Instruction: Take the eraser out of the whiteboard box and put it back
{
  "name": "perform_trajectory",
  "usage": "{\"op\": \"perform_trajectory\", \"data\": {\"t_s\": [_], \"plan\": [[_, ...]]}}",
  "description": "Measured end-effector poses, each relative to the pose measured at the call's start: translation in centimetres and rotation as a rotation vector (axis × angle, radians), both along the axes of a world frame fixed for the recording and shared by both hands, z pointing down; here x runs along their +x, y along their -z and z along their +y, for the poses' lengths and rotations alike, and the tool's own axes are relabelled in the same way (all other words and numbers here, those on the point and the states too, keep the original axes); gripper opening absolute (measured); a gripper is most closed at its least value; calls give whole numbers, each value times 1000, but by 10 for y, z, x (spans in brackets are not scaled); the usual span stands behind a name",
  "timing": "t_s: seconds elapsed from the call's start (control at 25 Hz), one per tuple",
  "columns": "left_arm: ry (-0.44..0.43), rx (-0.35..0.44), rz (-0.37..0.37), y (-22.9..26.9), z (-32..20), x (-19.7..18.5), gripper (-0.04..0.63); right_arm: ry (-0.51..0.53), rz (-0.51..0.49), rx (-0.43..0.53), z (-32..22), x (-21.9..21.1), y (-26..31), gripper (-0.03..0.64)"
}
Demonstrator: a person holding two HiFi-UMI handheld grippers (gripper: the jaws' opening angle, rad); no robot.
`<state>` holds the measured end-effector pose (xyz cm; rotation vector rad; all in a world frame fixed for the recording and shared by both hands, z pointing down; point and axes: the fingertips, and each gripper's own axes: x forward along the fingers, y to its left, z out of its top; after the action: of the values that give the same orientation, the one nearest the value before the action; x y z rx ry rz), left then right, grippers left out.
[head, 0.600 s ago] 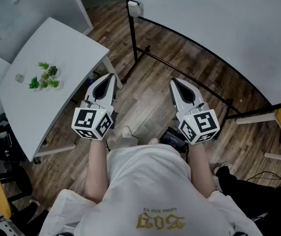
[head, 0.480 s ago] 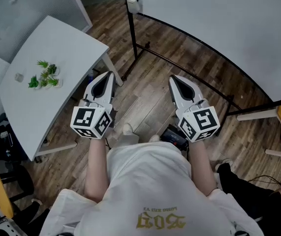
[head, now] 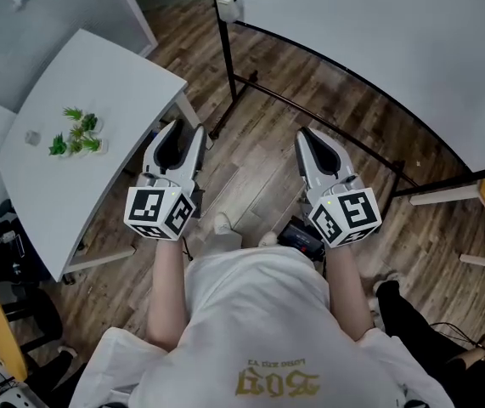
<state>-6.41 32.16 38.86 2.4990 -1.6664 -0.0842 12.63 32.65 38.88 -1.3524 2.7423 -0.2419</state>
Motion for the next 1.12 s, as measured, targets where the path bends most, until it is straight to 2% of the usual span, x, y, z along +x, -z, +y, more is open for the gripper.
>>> {"op": "perform_trajectory", "data": {"t_s": [0.04,0.08,0.16,0.4,0.64,0.88,1.12], "plan": [[2,2,13,2,-3,0,272,6,-2,0,-1,0,1,65],[3,5,21,3,-5,1,349,15,-4,-5,-2,-1,1,137],[8,16,21,6,-8,3,403,30,-5,-19,-2,-2,0,272],[5,8,10,0,-7,18,422,34,7,-30,-1,12,-5,296],[4,-10,-1,-10,-25,21,425,29,-7,-45,-23,17,-14,318],[-15,-28,-4,-23,-77,26,425,25,-1,-77,-66,16,-29,330],[-58,-38,1,-32,-165,25,425,-1,16,-90,-144,8,-37,328]]}}
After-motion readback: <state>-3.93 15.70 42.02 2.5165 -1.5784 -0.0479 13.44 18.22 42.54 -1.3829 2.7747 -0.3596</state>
